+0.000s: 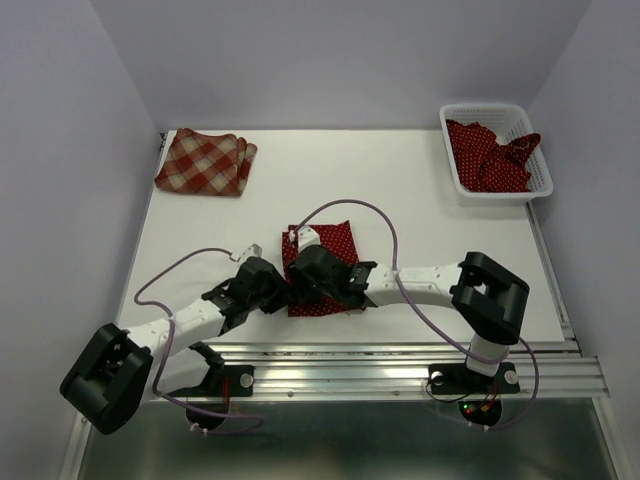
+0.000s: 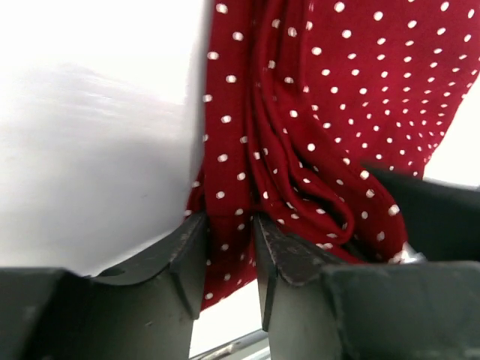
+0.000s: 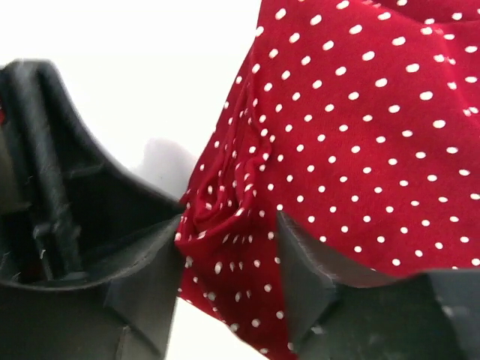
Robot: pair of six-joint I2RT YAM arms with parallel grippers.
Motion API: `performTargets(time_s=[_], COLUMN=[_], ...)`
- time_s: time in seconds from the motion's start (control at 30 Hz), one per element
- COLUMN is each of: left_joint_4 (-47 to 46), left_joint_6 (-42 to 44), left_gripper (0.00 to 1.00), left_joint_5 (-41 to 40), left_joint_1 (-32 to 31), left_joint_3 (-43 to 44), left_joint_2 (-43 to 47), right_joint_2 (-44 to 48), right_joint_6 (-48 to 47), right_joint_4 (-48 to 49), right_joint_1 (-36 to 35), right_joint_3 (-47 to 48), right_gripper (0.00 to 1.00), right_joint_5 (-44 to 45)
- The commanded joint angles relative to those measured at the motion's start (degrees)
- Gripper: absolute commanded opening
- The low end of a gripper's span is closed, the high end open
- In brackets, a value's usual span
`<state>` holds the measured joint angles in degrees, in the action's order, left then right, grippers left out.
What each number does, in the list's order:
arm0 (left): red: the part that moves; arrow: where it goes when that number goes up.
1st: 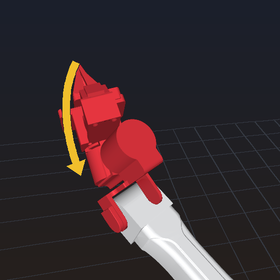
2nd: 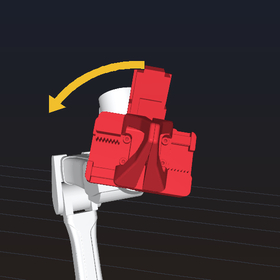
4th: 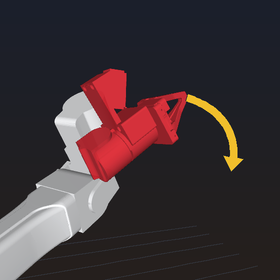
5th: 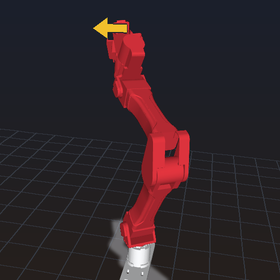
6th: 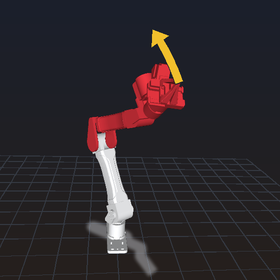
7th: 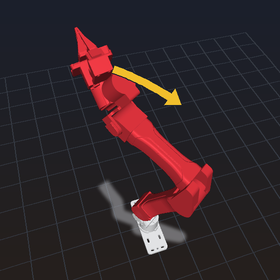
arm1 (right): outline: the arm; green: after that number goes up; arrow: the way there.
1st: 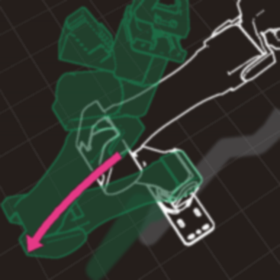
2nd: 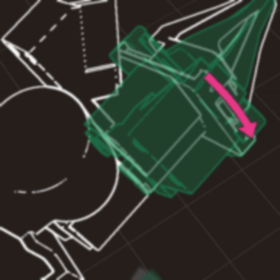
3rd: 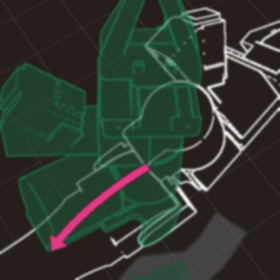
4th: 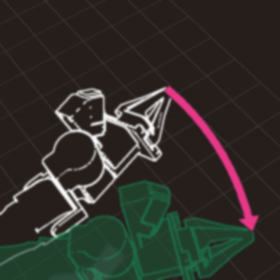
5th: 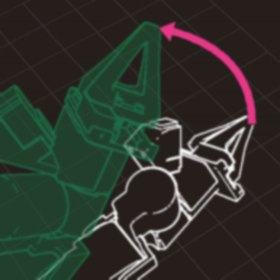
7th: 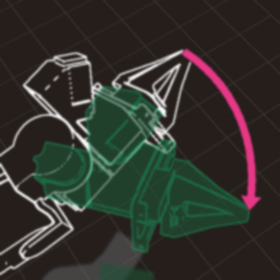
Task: Fold and stack the skirts
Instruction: Fold the skirt
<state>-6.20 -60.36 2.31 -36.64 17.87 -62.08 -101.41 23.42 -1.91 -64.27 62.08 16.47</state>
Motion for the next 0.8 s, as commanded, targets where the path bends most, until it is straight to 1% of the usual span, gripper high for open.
performTargets(time_s=[0.0, 0.07, 0.1, 0.17, 0.2, 0.23, 0.27, 0.3, 0.33, 0.37, 0.43, 0.47, 0.5, 0.57, 0.6, 0.63, 0.67, 0.73, 0.77], left_joint_4=[4.2, 9.4, 12.9, 15.9, 18.4, 19.5, 20.8, 22.3, 22.5, 22.5, 20.7, 20.7, 19.0, 18.2, 18.1, 17.8, 16.6, 14.6, 13.9], left_joint_6=[-0.6, -0.7, -1.0, -1.3, -1.5, -1.7, -2.0, -2.1, -2.0, -1.7, -0.4, 0.3, 1.1, 2.9, 4.1, 5.4, 6.1, 7.4, 7.5], left_gripper=[0.42, 0.48, 0.53, 0.62, 0.68, 0.71, 0.8, 0.86, 0.95, 0.99, 0.99, 0.99, 0.99, 0.99, 0.99, 0.99, 0.99, 0.99, 0.99], left_joint_5=[-3.6, -5.3, -7.2, -9.4, -9.9, -10.3, -11.1, -11.4, -11.3, -10.9, -9.8, -9.1, -8.4, -7.5, -8.1, -8.6, -8.5, -7.4, -5.8], left_joint_1=[-0.4, -0.4, -0.4, -0.4, -0.4, -0.4, -0.4, -0.4, -0.4, -0.5, -0.5, -0.5, -0.7, -1.1, -1.8, -2.2, -3.2, -4.3, -4.9], left_joint_3=[0.8, 1.6, 2.5, 3.4, 4.2, 4.8, 6.0, 6.6, 7.2, 7.8, 11.2, 12.3, 13.4, 16.2, 19.5, 20.9, 23.1, 24.6, 25.0], left_joint_2=[4.6, 7.8, 8.9, 12.5, 13.6, 15.5, 16.4, 17.2, 18.1, 18.4, 18.1, 17.6, 17.0, 14.4, 13.4, 11.4, 10.3, 6.6, 5.1], right_joint_2=[2.2, 4.8, 6.7, 8.9, 10.1, 12.7, 14.0, 15.5, 16.9, 19.6, 23.2, 23.9, 24.6, 24.9, 24.7, 24.4, 23.3, 21.1, 19.9], right_joint_6=[3.3, 3.3, 2.9, 3.0, 2.9, 2.9, 2.8, 2.8, 3.0, 3.1, 3.4, 3.5, 3.7, 3.6, 3.6, 3.1, 2.2, 1.8, 1.9], right_joint_4=[2.2, -0.1, -0.7, -2.1, -2.6, -2.7, -2.9, -3.0, -3.1, -3.4, -3.7, -3.8, -4.1, -5.7, -6.6, -7.1, -7.1, -7.2, -7.5], right_joint_1=[-0.6, -0.6, -0.6, -0.6, -0.6, -0.6, -0.6, -0.6, -0.6, 0.1, 4.2, 6.3, 11.2, 15.7, 17.6, 20.3, 21.3, 23.1, 24.2], right_joint_3=[3.2, 3.5, 3.7, 3.8, 3.7, 3.4, 2.3, 1.8, 1.2, 0.7, -1.3, -1.3, -1.5, -1.1, -0.7, 0.3, 0.7, 1.6, 2.8], right_gripper=[0.74, 0.82, 0.91, 1.0, 1.0, 1.0, 1.0, 1.0, 1.0, 1.0, 1.0, 1.0, 1.0, 1.0, 1.0, 1.0, 1.0, 1.0, 1.0], right_joint_5=[1.1, -0.8, -2.9, -4.2, -4.9, -4.9, -4.5, -3.7, -2.5, -1.7, -2.5, -4.3, -6.4, -11.2, -13.6, -15.8, -18.3, -21.8, -25.7])
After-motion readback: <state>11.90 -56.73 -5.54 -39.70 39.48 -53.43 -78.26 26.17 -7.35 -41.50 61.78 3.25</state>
